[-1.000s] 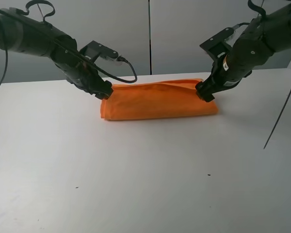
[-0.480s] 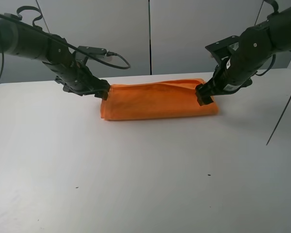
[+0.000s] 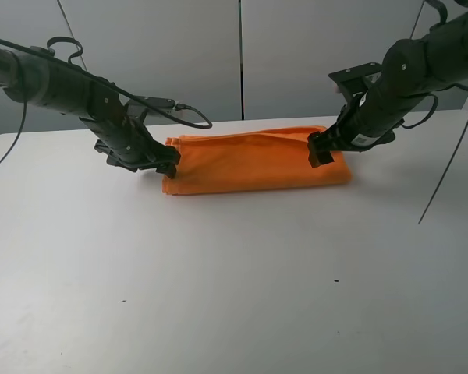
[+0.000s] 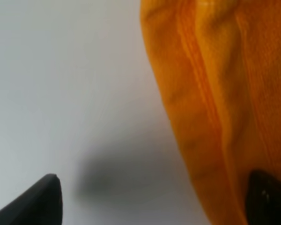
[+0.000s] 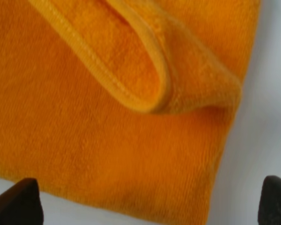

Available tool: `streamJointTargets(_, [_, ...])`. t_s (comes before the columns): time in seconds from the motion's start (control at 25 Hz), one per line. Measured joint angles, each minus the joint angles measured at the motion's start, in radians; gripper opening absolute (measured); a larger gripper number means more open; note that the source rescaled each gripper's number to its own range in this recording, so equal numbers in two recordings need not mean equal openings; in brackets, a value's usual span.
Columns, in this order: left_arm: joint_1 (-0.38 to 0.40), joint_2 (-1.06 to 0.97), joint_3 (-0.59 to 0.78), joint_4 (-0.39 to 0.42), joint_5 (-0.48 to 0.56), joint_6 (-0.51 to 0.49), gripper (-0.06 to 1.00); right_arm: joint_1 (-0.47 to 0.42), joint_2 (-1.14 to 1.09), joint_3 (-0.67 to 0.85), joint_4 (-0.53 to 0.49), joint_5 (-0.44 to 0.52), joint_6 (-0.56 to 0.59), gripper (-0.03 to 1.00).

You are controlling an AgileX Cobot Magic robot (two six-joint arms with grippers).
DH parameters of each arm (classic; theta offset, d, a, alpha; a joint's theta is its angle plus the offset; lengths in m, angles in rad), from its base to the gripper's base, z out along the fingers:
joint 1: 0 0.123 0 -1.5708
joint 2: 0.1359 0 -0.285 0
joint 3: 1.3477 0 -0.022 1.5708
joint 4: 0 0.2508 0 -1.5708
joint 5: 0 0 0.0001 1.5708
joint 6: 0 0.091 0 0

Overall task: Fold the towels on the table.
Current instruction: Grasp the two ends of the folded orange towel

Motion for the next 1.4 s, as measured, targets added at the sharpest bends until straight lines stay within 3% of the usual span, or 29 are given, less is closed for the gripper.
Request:
streamJointTargets(0.24, [0.0, 0.01, 0.0, -0.008, 0.0, 0.02, 1.0, 0.0, 0.058, -0.066, 0.027, 0.006, -0.001, 1.0])
streamJointTargets(0.52, [0.0, 0.012, -0.002, -0.01, -0.002, 0.042, 1.0, -0.004, 0.129, -0.158, 0.045, 0.105, -0.01, 1.0])
streamJointTargets(0.76, [0.0, 0.012, -0.004, -0.013, 0.002, 0.044, 1.0, -0.087, 0.17, -0.216, 0.284, 0.155, -0.146, 1.0])
streamJointTargets(0.96, [0.0, 0.012, -0.004, -0.013, 0.002, 0.044, 1.0, -0.158, 0.176, -0.216, 0.352, 0.102, -0.174, 1.0])
streamJointTargets(1.24, [0.0, 0.012, -0.004, -0.013, 0.004, 0.048, 1.0, -0.17, 0.176, -0.216, 0.402, -0.031, -0.122, 1.0])
streamJointTargets(1.4, [0.0, 0.012, -0.004, -0.013, 0.006, 0.048, 1.0, -0.174, 0.176, -0.216, 0.408, -0.014, -0.118, 1.0])
